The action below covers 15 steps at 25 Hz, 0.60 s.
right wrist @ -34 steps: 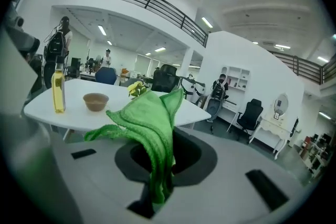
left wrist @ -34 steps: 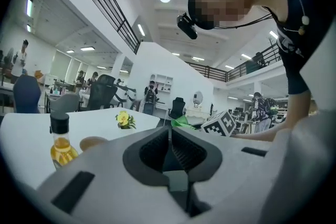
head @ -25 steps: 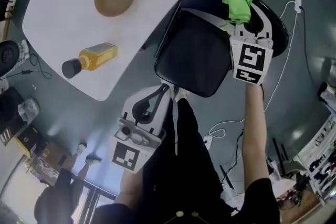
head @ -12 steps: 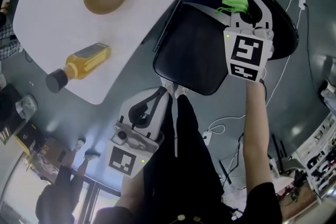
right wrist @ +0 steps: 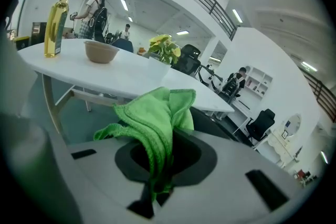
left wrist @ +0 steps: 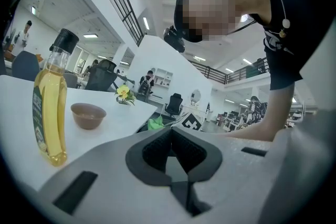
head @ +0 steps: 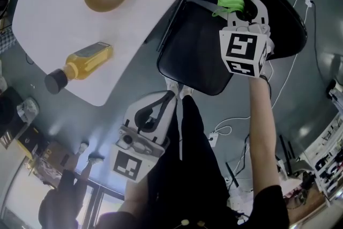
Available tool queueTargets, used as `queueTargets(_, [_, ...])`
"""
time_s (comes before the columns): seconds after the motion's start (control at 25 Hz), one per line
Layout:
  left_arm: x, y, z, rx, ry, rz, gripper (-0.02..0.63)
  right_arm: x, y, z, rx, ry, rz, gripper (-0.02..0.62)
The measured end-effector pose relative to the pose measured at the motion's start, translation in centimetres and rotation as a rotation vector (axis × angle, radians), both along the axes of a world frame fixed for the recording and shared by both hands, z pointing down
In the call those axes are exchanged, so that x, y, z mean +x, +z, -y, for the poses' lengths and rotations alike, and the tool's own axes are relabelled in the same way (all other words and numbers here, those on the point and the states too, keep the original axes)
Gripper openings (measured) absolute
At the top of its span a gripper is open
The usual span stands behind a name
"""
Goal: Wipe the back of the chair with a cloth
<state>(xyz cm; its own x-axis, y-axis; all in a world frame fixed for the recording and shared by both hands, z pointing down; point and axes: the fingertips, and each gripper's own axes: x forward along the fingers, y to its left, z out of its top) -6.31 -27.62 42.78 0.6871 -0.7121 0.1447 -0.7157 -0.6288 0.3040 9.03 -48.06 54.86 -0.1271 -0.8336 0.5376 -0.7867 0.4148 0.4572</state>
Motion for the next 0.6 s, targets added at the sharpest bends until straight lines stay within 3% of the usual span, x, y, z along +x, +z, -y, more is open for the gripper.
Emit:
queueTargets(0.36, [-0.9, 0.4, -0.9, 0.002, 0.027, 0.032, 0.005, -1.2, 9.0, -3.5, -0.221, -0.059, -0.051, 0.043])
queueTargets(0.6, [-0.9, 0.5, -1.6, 0.001, 0.04, 0.031, 0.005, -1.0, 10.4, -4.4, -0.271, -0.054, -0.062, 0.043])
